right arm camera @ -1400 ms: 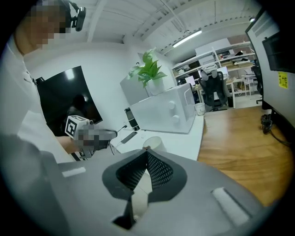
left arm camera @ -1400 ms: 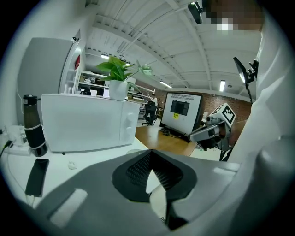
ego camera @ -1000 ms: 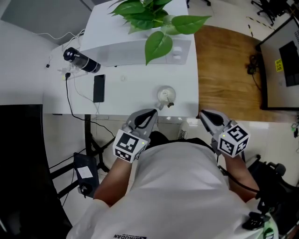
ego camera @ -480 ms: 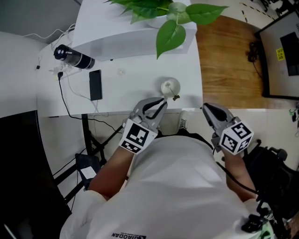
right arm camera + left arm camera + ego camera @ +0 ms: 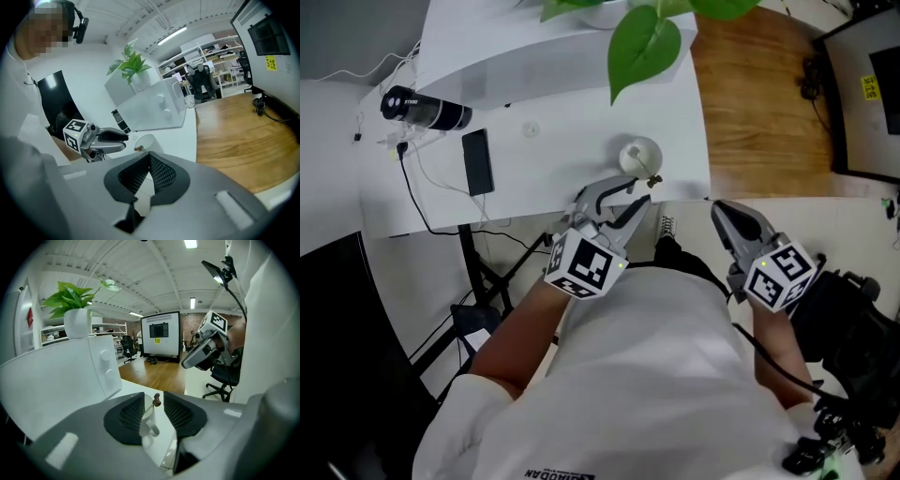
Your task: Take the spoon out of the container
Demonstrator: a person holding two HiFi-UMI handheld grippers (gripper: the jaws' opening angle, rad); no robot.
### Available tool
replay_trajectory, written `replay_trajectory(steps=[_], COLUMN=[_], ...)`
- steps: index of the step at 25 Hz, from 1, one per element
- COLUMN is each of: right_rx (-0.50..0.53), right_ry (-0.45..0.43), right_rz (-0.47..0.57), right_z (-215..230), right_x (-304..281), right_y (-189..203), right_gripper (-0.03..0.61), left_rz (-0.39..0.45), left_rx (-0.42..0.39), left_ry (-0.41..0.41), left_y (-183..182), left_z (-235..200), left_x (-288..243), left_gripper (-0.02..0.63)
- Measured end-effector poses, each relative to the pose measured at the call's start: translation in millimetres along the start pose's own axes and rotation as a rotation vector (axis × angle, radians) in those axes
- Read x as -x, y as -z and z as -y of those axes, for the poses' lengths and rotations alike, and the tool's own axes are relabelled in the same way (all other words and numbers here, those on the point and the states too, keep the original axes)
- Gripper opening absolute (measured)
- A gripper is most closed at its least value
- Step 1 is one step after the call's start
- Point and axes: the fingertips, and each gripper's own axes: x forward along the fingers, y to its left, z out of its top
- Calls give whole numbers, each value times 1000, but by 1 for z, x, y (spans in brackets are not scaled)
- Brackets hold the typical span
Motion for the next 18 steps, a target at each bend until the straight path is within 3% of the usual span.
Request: replay_trajectory(steps=[8,14,18], right_rx=[-20,-32,-37], right_ry=[14,25,33], right_rz=[-1,4,5], right_z=[6,10,12], right_x=[0,2,6], right_y=[6,6,9], right_gripper=[8,8,8], left_rz=[-69,-112,-132], left_rx=[-123,-241,-274], left_ry=[36,13,10], left_y=[15,20,24], left_z=[10,13,13], left_x=[-22,-34,-41], left_gripper=[158,158,156])
